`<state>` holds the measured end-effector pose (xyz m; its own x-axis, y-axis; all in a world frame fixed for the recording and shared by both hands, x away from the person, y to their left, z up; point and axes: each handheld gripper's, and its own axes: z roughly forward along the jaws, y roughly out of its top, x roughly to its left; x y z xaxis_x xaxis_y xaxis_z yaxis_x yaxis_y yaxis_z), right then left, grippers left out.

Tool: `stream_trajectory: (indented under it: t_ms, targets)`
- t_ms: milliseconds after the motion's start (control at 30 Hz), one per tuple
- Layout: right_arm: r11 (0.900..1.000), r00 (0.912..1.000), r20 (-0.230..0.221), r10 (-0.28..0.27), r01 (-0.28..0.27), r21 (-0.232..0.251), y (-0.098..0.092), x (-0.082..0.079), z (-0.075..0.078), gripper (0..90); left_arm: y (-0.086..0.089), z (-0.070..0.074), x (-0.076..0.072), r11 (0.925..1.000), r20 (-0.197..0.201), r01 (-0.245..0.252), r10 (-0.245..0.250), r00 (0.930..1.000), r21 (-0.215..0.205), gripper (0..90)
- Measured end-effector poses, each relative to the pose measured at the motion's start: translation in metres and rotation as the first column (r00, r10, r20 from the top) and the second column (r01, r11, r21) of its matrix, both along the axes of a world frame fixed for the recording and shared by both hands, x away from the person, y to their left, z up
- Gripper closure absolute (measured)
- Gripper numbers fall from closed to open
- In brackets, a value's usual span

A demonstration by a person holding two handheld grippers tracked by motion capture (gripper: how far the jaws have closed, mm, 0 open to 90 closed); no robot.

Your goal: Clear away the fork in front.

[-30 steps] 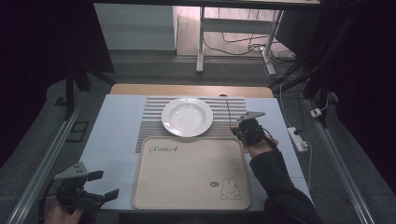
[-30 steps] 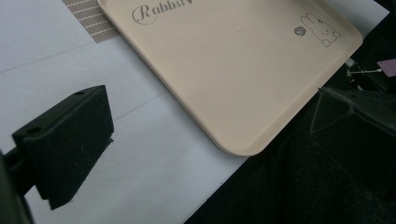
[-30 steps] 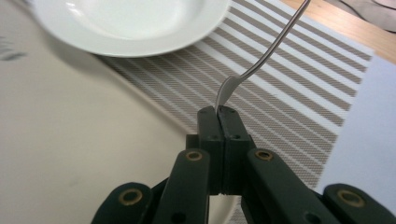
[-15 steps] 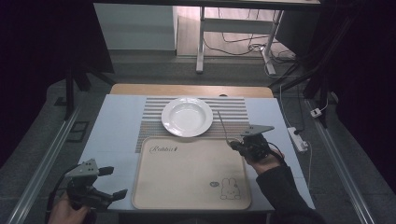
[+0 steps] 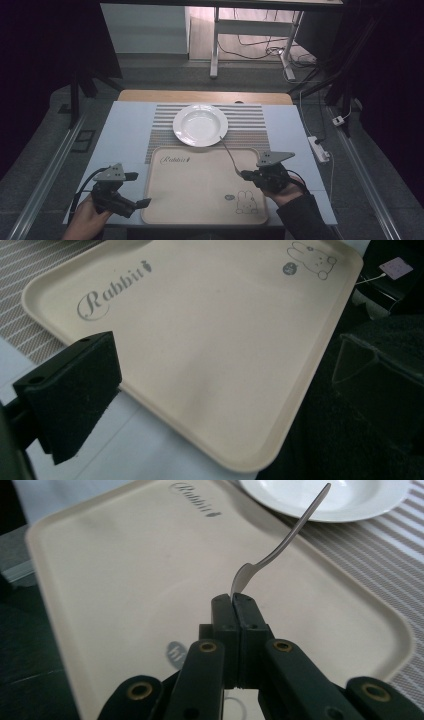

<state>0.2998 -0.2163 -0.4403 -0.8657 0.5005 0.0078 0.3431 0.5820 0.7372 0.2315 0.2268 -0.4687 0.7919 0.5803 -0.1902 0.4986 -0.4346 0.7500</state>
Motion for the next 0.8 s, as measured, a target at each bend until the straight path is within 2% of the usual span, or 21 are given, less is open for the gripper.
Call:
stream_trajectory:
  t_ms: [233, 300, 500, 667, 800]
  targets:
    - [0.996, 0.9958, -0.027, 0.087, -0.087, 0.019, 0.006, -0.018, -0.002, 89.6, -0.017, 0.0, 0.014, 0.9975, 0.004, 0.066, -0.066, 0.9978, 0.027, 0.0]
    - [0.994, 0.9937, -0.033, 0.107, -0.106, 0.025, 0.009, -0.023, -0.002, 89.6, -0.022, 0.0, 0.018, 0.9952, 0.003, 0.082, -0.082, 0.9966, 0.053, 0.0]
    - [0.987, 0.9853, -0.061, 0.16, -0.158, 0.03, 0.017, -0.036, -0.005, 89.5, -0.039, 0.001, 0.027, 0.9902, 0.017, 0.104, -0.106, 0.9942, 0.092, 0.0]
    - [0.977, 0.9739, -0.076, 0.214, -0.212, 0.038, 0.023, -0.046, -0.004, 89.6, -0.048, 0.002, 0.033, 0.986, 0.03, 0.124, -0.128, 0.9914, 0.112, 0.0]
    - [0.968, 0.9644, -0.086, 0.25, -0.246, 0.049, 0.029, -0.052, -0.004, 89.5, -0.059, 0.004, 0.043, 0.9781, 0.03, 0.176, -0.18, 0.9832, 0.111, 0.0]
